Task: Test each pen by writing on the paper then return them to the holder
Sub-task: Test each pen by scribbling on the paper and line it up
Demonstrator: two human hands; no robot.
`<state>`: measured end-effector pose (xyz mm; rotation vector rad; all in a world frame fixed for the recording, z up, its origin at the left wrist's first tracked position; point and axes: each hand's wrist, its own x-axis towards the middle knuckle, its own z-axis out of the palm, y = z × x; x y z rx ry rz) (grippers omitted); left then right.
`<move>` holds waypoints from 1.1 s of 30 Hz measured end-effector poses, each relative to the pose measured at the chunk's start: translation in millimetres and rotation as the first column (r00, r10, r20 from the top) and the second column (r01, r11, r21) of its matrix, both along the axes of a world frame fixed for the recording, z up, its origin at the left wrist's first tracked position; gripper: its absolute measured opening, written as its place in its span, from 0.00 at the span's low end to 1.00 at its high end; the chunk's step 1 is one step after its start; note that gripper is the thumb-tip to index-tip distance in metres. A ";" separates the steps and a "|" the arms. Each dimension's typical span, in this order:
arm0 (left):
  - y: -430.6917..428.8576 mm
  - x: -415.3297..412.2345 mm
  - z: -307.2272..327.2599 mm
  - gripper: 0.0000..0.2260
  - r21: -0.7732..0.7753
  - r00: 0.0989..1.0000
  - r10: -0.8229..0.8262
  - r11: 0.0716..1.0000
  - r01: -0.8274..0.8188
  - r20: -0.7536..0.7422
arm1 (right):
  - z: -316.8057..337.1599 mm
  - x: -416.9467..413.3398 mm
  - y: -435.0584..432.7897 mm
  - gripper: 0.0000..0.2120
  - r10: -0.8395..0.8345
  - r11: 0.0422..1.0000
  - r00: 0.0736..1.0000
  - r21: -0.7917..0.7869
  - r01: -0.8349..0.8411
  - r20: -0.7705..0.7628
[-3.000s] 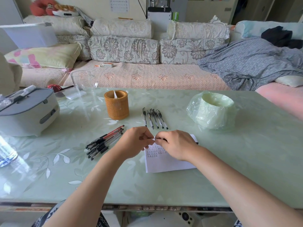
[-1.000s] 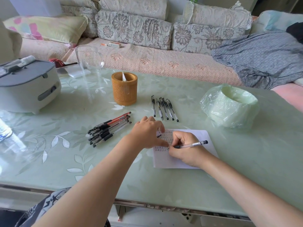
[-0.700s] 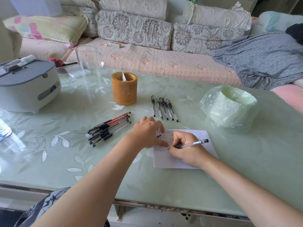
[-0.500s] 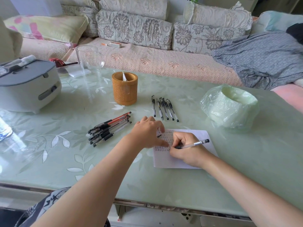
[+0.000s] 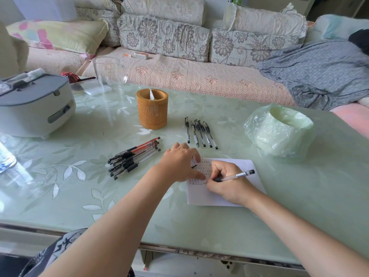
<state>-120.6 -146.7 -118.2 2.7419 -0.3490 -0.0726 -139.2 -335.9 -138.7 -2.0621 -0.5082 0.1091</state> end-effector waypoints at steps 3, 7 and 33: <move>0.0 1.0 -0.3 0.27 0.001 1.000 0.003 1.000 -0.003 -0.003 | -0.8 0.4 -0.9 0.10 0.003 1.000 1.000 0.016 -0.003 -0.010; 0.1 1.8 -0.7 0.27 -0.007 1.000 0.002 1.000 -0.002 -0.007 | -2.6 0.5 -1.0 0.11 0.002 1.000 1.000 -0.010 -0.002 -0.013; 3.7 0.7 1.5 0.26 0.013 0.999 -0.051 0.999 0.051 -0.001 | 6.3 0.7 -0.3 0.12 -0.087 0.970 0.978 0.209 0.127 -0.189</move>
